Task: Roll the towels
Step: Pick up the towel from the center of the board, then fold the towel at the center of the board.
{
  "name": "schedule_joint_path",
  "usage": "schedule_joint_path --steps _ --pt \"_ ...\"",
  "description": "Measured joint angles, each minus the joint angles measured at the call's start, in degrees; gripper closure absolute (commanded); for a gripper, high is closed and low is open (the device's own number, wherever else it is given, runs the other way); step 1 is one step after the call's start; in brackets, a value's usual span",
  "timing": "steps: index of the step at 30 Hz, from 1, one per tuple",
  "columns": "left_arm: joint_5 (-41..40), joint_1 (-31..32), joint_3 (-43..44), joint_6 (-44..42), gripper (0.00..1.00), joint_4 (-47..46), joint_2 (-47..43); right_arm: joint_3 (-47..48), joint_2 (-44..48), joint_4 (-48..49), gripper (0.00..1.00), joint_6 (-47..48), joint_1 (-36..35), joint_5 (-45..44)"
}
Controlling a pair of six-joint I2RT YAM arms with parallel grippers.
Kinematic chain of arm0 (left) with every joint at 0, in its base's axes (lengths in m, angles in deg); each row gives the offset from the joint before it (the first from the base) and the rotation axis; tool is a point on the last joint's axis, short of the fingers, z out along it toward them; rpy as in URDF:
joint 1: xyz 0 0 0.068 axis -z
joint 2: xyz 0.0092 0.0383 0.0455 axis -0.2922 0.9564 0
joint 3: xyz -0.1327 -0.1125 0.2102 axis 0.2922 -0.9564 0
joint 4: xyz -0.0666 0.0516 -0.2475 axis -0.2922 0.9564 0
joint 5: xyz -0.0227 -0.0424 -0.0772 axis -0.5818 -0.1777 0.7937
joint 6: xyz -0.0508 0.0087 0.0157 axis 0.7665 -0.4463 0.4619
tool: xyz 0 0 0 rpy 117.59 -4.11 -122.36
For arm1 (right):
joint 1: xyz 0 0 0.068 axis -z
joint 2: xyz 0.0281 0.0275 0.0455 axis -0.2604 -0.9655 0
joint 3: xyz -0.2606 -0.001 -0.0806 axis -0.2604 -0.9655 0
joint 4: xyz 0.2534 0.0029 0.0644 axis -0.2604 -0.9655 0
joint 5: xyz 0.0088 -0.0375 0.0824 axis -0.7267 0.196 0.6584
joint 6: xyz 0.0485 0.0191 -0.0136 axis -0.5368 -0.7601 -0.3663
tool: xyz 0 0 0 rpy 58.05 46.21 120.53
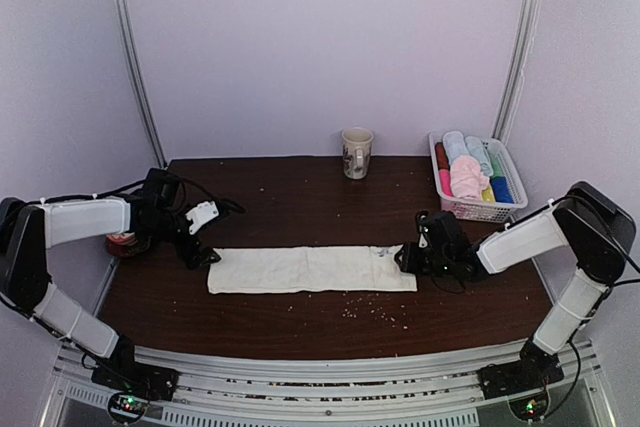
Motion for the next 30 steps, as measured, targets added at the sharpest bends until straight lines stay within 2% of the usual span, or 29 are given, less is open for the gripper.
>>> schedule_joint_path --steps 2,3,13,18,23,30 --pt "0.00 0.00 -0.04 0.02 0.02 0.00 -0.15 0.26 -0.79 0.50 0.96 -0.44 0.00 -0.33" --pt "0.00 0.00 -0.07 0.02 0.02 0.00 -0.26 0.42 -1.14 0.59 1.00 -0.24 0.00 -0.44" --pt "0.09 0.00 -0.28 0.20 0.02 -0.02 -1.22 2.49 -1.53 -3.21 1.00 -0.37 0.28 -2.43" --pt "0.09 0.00 -0.28 0.28 0.02 0.00 -1.25 2.51 5.46 -11.21 1.00 1.84 3.74 -3.74" --pt "0.07 0.00 -0.31 0.37 0.02 0.00 -1.27 2.69 13.09 -14.93 1.00 3.89 8.46 -4.33" --pt "0.02 0.00 -0.31 0.39 0.02 0.00 -1.42 5.53 14.23 -16.55 1.00 5.20 7.63 0.48"
